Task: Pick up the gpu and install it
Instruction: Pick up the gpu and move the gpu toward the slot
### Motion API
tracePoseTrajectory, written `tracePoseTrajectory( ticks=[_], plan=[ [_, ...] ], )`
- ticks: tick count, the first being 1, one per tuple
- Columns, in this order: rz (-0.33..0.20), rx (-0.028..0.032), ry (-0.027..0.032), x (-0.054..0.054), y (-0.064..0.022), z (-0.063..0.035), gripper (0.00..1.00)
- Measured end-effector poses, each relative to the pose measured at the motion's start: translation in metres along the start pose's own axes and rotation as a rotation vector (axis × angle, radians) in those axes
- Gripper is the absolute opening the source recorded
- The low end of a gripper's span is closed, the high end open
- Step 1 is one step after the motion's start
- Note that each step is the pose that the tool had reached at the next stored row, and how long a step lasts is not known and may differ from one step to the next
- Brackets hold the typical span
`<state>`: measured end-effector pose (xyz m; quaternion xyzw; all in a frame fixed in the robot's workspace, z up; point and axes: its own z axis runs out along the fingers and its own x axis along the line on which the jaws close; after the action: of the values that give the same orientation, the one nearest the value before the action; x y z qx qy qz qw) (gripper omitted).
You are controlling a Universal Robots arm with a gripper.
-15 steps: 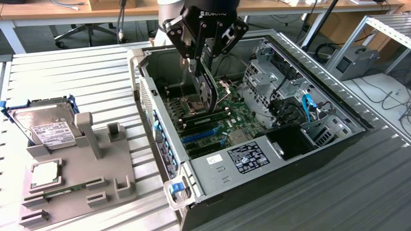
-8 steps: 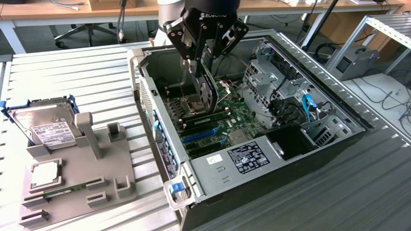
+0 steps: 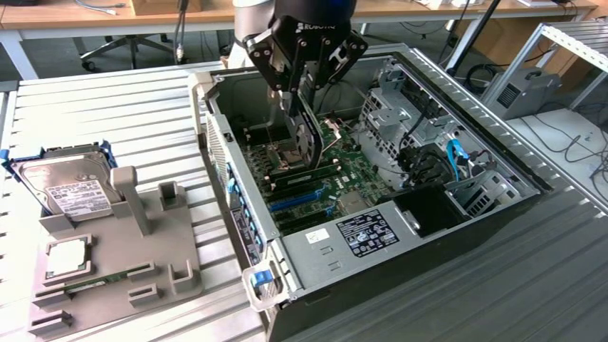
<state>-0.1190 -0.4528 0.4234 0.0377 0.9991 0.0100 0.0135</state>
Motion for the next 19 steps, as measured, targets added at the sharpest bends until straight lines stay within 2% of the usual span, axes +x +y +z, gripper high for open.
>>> tracePoseTrajectory(
  ticks=[4,19],
  plan=[
    [0.000,0.0000,0.0000,-0.001,0.0000,0.0046,0.26],
    [0.000,0.0000,0.0000,-0.002,0.0000,0.0112,0.26]
  ],
)
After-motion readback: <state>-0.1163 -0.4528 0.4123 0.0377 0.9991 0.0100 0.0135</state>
